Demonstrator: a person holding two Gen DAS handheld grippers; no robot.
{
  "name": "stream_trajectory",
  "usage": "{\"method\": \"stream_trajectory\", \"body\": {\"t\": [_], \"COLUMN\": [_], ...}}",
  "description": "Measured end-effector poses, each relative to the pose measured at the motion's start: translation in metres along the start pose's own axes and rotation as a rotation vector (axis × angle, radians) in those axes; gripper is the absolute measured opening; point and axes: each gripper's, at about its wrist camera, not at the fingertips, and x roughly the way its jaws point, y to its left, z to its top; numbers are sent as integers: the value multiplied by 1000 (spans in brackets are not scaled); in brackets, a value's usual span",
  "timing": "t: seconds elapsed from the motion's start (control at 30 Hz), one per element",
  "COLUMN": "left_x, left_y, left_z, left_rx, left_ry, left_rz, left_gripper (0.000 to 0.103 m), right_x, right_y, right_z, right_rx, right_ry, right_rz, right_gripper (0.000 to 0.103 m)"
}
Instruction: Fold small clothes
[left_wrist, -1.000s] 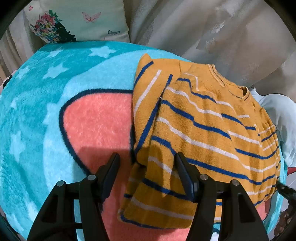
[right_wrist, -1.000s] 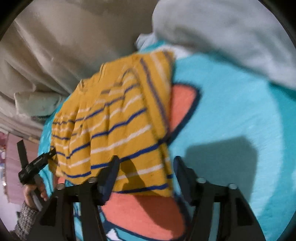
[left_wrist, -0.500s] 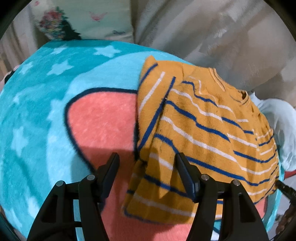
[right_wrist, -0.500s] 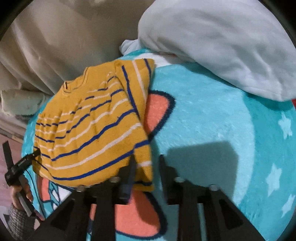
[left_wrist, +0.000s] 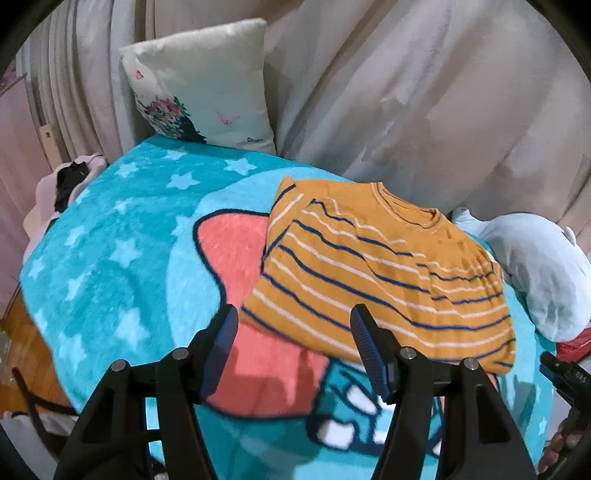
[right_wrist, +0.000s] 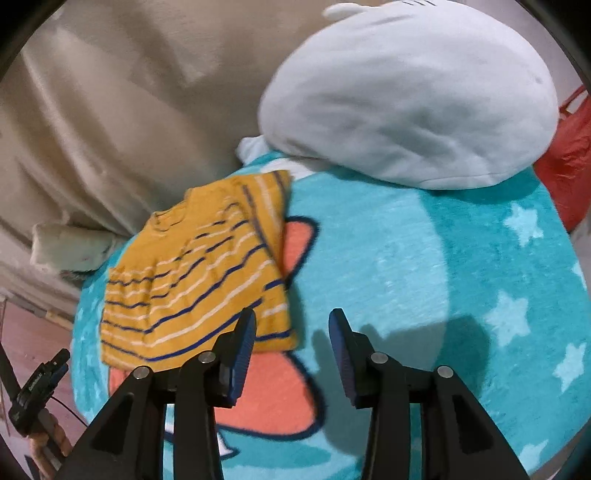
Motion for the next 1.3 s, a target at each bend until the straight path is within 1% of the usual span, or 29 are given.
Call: {"method": "stream_trajectory", "body": {"t": [0.17, 0.3, 0.47, 0.67, 0.83, 0.93, 1.0, 1.03, 1.13, 1.23, 1.27, 1.3], "left_x": [-34, -53, -68, -69, -53, -36, -23, -14, 12, 35, 44, 51], "left_y": [-17, -27, -38, -41, -36, -29, -21, -12, 20, 55, 67, 75], "left_z": [-21, -35, -50, -62, -56, -44, -37, -32, -18, -5, -1, 2], "left_rx": [63, 108, 144, 155, 141, 145, 137, 117, 34, -62, -92, -106], "left_ry": [-49, -83, -104, -84, -53, -32, -2, 17, 65, 108, 117, 123], "left_rz": [63, 94, 104, 95, 81, 76, 66, 52, 39, 10, -3, -8], "left_gripper": [63, 64, 65, 66, 66, 66, 66, 66, 66, 66, 66, 66], "right_x": [-4, -9, -17, -16, -15, -9, 0, 5, 27, 51, 62, 72], "right_y": [9, 11, 11, 9, 16, 25, 33, 39, 67, 111, 131, 147], "right_z": [-16, -29, -40, -51, -51, -45, -40, -37, -27, -16, -13, -10], "right_rx": [-26, -53, -65, -71, -91, -102, -100, -98, -131, -203, -227, -247], "right_ry": [22, 30, 28, 55, 60, 55, 60, 68, 107, 151, 171, 189], "right_rz": [52, 73, 85, 84, 63, 46, 33, 29, 32, 53, 69, 83], "right_gripper": [47, 48, 48, 48, 48, 48, 49, 49, 49, 49, 49, 49]}}
